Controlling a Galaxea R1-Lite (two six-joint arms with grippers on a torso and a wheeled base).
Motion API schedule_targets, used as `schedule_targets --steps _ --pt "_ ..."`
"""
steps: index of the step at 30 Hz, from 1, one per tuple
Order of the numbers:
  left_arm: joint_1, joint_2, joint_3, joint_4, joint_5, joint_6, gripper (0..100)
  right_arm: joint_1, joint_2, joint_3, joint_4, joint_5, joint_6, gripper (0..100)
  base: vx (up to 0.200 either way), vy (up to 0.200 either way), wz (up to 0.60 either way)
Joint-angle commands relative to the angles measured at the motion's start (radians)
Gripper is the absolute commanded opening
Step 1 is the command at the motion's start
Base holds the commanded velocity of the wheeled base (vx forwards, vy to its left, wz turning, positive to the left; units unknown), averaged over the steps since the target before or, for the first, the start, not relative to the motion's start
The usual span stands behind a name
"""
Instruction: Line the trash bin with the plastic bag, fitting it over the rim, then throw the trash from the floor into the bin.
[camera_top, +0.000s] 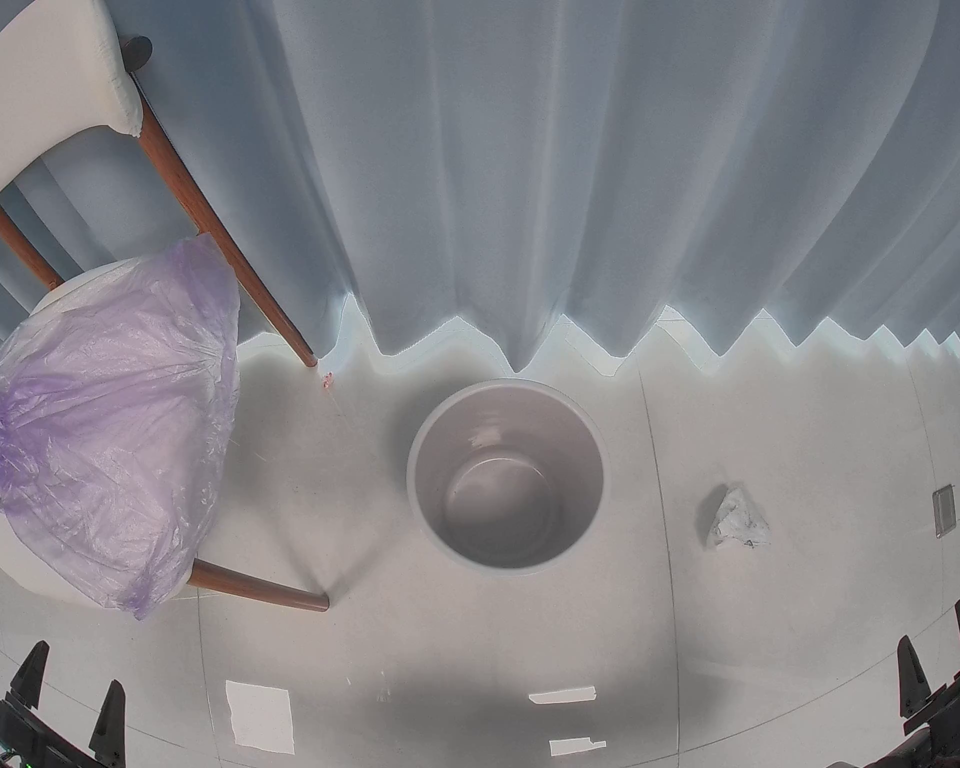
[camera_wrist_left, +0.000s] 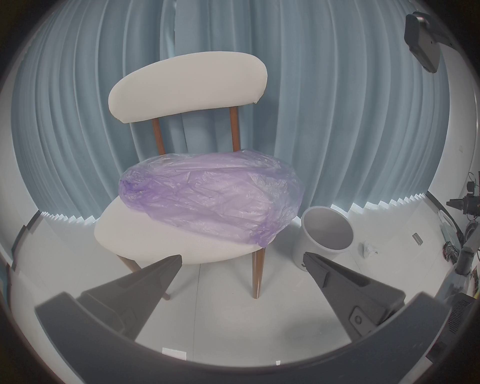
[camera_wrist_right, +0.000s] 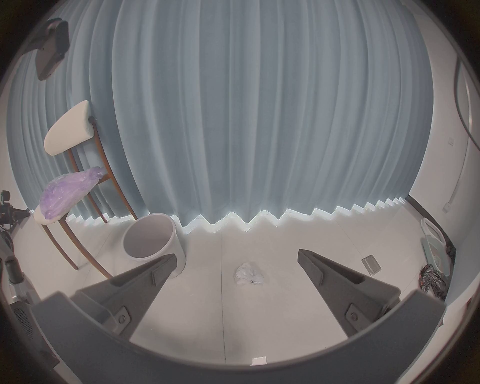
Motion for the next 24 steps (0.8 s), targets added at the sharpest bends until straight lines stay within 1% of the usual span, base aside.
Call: schedule_targets --steps 1,2,3,8,11,15,18,20,24 --pt "0.002 -0.016 0.017 -0.145 0.001 -0.009 100 0.0 -0.018 0.018 0.0 0.0 0.0 100 0.0 0.0 0.0" --pt "0.002 -0.016 0.017 -0.2 0.0 -0.009 100 0.0 -0.018 0.018 0.0 0.0 0.0 100 0.0 0.0 0.0" --pt "0.002 -0.016 0.017 -0.227 0.0 -0.005 100 0.0 -0.018 0.018 0.0 0.0 0.0 100 0.0 0.0 0.0" --pt "0.0 -0.016 0.017 -0.228 0.01 0.002 100 0.0 -0.018 0.018 0.0 0.0 0.0 100 0.0 0.0 0.0" --pt "0.0 -0.016 0.017 -0.227 0.014 0.035 100 0.0 -0.016 0.018 0.0 0.0 0.0 100 0.0 0.0 0.0" --pt "0.0 -0.016 0.006 -0.24 0.006 0.034 100 0.0 -0.018 0.018 0.0 0.0 0.0 100 0.0 0.0 0.0" --pt "0.0 -0.016 -0.018 -0.222 -0.02 0.035 100 0.0 -0.018 0.018 0.0 0.0 0.0 100 0.0 0.0 0.0" --pt "0.0 -0.016 -0.023 -0.193 -0.054 0.037 100 0.0 -0.018 0.018 0.0 0.0 0.0 100 0.0 0.0 0.0" --pt "-0.001 -0.016 -0.059 -0.107 -0.111 0.04 100 0.0 -0.018 0.018 0.0 0.0 0.0 100 0.0 0.0 0.0"
